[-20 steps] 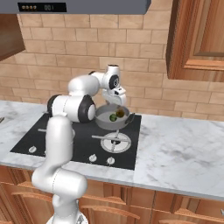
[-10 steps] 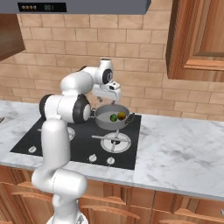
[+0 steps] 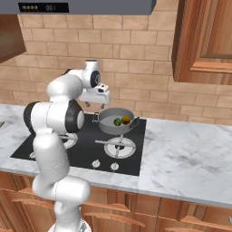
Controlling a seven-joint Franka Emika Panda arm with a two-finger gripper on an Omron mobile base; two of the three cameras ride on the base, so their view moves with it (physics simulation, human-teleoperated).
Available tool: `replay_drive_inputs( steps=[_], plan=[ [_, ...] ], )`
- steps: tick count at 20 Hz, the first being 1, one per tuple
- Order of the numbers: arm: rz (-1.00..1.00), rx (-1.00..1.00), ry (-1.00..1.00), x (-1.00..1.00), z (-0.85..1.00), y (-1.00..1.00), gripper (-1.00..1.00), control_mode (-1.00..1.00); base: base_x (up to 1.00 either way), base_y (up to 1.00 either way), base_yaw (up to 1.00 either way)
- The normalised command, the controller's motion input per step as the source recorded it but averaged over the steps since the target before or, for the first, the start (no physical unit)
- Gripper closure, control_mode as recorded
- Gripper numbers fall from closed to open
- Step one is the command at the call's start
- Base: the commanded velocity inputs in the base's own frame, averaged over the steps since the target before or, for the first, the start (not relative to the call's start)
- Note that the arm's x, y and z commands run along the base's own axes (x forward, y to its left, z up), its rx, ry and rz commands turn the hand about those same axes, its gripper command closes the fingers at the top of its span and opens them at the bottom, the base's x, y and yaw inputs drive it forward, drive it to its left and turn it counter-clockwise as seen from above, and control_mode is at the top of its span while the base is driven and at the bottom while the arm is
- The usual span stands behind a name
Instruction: Put the avocado and lemon in the pot. Retrieve the spatula and lightly stir the vegetables in the pot.
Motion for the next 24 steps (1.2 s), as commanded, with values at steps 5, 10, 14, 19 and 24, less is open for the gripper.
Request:
replay_drive_inputs(
  steps=[5,10,14,19,24],
  plan=[
    [0.04,0.05,-0.15,-0.76,0.01,0.54,-1.00,-1.00,0.00,0.00,0.00],
    [0.00,0.11,-0.02,-0.70,0.09,0.54,-1.00,-1.00,0.00,0.00,0.00],
    [0.00,0.05,0.00,-0.58,0.10,0.62,-1.00,-1.00,0.00,0.00,0.00],
    [0.00,0.00,-0.09,-0.56,0.00,0.71,-1.00,-1.00,0.00,0.00,0.00],
    [0.00,0.00,-0.01,-0.40,0.08,0.61,-1.00,-1.00,0.00,0.00,0.00]
  ],
)
